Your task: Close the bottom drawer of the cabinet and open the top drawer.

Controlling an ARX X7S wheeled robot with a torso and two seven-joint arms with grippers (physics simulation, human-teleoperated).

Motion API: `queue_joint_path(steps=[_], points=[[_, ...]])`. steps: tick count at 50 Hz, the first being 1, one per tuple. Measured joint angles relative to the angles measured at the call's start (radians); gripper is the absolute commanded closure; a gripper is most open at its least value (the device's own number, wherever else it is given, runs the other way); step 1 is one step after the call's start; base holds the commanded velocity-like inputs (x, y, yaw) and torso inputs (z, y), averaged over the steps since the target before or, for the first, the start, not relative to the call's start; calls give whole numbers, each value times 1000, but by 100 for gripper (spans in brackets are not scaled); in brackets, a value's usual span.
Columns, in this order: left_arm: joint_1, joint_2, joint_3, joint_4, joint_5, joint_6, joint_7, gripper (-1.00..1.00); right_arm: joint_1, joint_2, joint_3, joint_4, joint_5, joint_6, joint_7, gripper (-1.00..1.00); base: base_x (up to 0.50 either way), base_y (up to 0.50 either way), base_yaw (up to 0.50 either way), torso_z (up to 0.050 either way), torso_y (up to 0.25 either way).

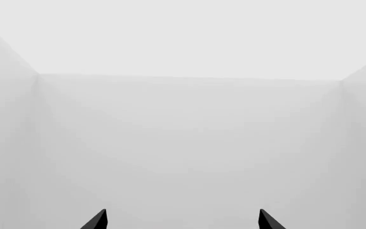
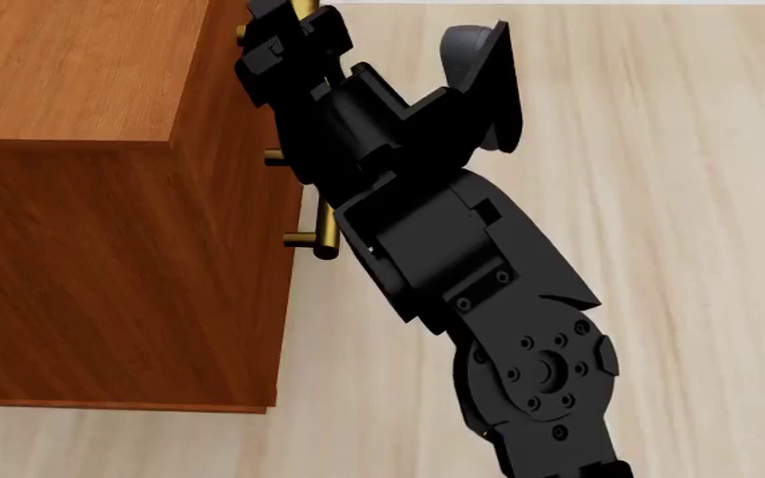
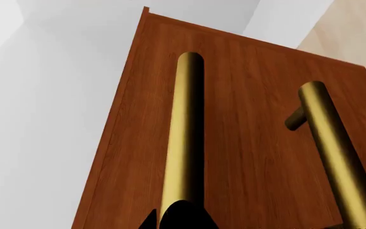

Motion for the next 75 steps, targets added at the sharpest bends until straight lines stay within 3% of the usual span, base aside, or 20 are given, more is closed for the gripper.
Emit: queue_joint_path(steps=[75], points=[[-49, -4, 33, 5, -37, 2, -41, -100, -86, 156, 64, -188, 92, -135, 138, 100, -1, 0, -1, 1, 3]])
